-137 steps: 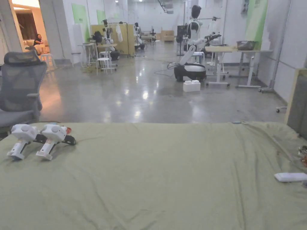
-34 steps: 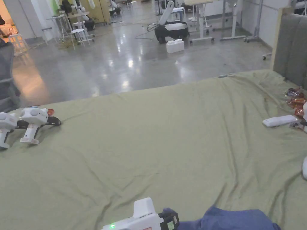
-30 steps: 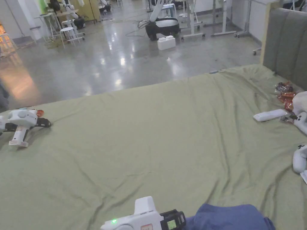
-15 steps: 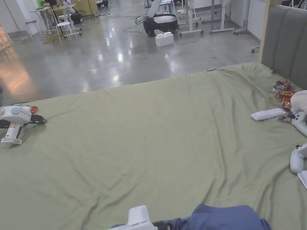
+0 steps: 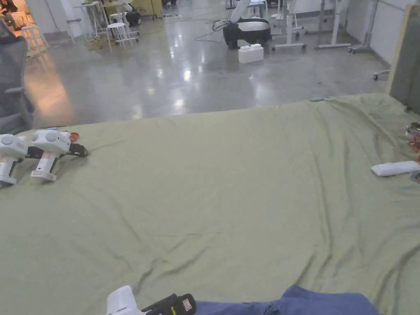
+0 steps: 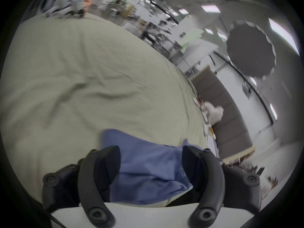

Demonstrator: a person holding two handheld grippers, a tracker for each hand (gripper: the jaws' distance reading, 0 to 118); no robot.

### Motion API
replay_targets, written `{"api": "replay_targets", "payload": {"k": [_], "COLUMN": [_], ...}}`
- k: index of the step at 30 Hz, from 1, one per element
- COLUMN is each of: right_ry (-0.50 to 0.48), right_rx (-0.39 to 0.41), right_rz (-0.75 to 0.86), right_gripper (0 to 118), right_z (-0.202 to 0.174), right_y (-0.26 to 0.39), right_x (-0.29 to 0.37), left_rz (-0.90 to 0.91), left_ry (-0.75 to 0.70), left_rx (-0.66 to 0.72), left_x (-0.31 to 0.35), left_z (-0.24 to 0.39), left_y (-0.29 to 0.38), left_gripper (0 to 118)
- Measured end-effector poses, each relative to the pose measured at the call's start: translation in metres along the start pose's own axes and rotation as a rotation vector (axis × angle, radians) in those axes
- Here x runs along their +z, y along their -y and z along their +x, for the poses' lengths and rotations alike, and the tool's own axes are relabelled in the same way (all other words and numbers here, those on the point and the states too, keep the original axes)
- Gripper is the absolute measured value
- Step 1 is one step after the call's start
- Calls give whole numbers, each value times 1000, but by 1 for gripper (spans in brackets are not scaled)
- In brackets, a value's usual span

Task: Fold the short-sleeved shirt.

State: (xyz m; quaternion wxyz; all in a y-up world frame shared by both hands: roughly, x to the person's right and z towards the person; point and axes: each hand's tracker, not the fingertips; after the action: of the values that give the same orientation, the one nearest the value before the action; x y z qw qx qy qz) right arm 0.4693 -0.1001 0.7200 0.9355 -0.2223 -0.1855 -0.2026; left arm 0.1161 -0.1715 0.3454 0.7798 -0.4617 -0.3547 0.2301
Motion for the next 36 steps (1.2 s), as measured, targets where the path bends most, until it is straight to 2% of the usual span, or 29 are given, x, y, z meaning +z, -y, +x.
{"api": "replay_targets", "payload": {"k": [1, 4, 8, 10, 11, 13, 16, 22, 25, 27, 30, 33, 36], "right_ry": [-3, -16, -13, -9, -6, 5, 9, -9, -28, -42, -47, -42, -16], "right_rx": [6, 14, 19, 28, 34, 43, 39, 30, 39, 41, 31, 8, -4], "right_rz": [-2, -7, -12, -12, -13, -12, -14, -20, -23, -23, -10, 4, 21], "right_gripper": [0, 0, 0, 0, 0, 0, 0, 0, 0, 0, 0, 0, 0], "right_z": [0, -2, -5, -6, -6, -7, -6, -6, -10, -10, -11, -7, 1], "right_y": [1, 1, 0, -2, -3, -5, -5, -3, -1, 1, 2, 3, 4], "right_x": [0, 0, 0, 2, 3, 5, 7, 2, -1, -2, 0, 8, 20], "left_rz": [25, 54, -44, -94, -85, -68, -51, 99, 143, 132, 59, -11, -129], "left_ry": [-2, -1, 118, 174, 146, 94, 135, 187, 111, 108, 206, 280, 289], "left_rx": [47, 179, 299, 339, 326, 303, 390, 321, 122, 36, -21, -77, -121], "left_x": [7, 10, -23, -41, -49, -53, -46, 27, 67, 74, 50, -1, -60], "left_z": [-13, -43, -60, -57, -49, -48, -60, -46, -11, 15, 61, 101, 136], "left_y": [-2, -1, 17, 29, 34, 36, 34, 6, -14, -20, -6, 14, 41], "left_gripper": [82, 82, 80, 69, 59, 18, 15, 13, 13, 13, 13, 13, 13]}}
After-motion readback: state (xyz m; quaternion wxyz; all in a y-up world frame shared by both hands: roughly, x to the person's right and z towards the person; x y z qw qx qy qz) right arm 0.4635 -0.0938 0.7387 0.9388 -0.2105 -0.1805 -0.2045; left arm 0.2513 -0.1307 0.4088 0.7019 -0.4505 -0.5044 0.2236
